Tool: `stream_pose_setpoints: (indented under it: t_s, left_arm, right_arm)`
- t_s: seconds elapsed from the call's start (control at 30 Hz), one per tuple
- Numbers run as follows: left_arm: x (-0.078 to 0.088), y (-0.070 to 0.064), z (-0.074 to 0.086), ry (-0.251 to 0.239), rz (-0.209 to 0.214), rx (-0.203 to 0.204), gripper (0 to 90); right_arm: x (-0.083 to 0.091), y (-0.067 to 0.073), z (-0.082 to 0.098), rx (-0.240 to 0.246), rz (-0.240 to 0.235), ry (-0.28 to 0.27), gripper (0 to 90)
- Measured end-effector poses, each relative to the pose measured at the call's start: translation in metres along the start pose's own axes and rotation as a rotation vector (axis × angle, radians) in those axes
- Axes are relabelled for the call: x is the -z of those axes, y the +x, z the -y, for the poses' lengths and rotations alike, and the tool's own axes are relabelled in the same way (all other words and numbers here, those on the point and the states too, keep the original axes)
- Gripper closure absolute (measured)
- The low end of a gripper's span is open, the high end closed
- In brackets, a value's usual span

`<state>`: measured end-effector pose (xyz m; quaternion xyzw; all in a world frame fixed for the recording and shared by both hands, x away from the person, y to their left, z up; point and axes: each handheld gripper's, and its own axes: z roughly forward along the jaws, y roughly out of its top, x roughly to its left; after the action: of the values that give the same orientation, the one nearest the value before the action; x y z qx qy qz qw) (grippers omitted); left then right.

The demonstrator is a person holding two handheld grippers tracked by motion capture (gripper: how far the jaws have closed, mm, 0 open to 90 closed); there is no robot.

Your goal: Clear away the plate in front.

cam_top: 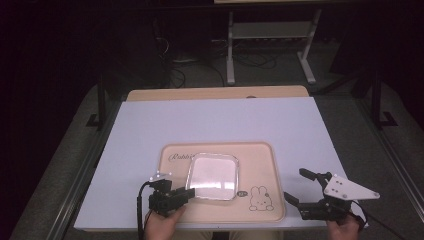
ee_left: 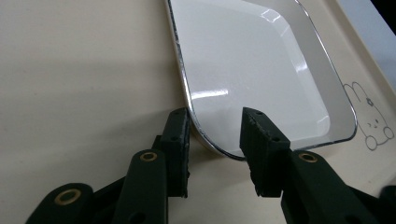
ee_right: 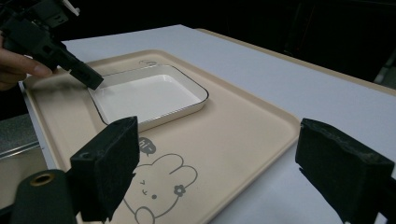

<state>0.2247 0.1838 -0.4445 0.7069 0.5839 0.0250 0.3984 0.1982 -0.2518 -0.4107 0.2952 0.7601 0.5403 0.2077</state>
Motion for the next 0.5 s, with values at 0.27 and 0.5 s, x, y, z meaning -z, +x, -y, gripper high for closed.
stream_pose_setpoints:
  t_s: [0.27, 0.5]
  left_arm:
    - [0.0006, -0.0055, 0.0039, 0.006, 0.006, -0.014, 62.6]
    - [0.0006, -0.0067, 0.0050, 0.004, 0.002, -0.021, 62.6]
  right_arm:
    - [0.0000, 0.0000, -0.0001, 0.000, -0.001, -0.001, 12.8]
    - [0.0000, -0.0002, 0.0000, -0.001, -0.001, 0.000, 12.9]
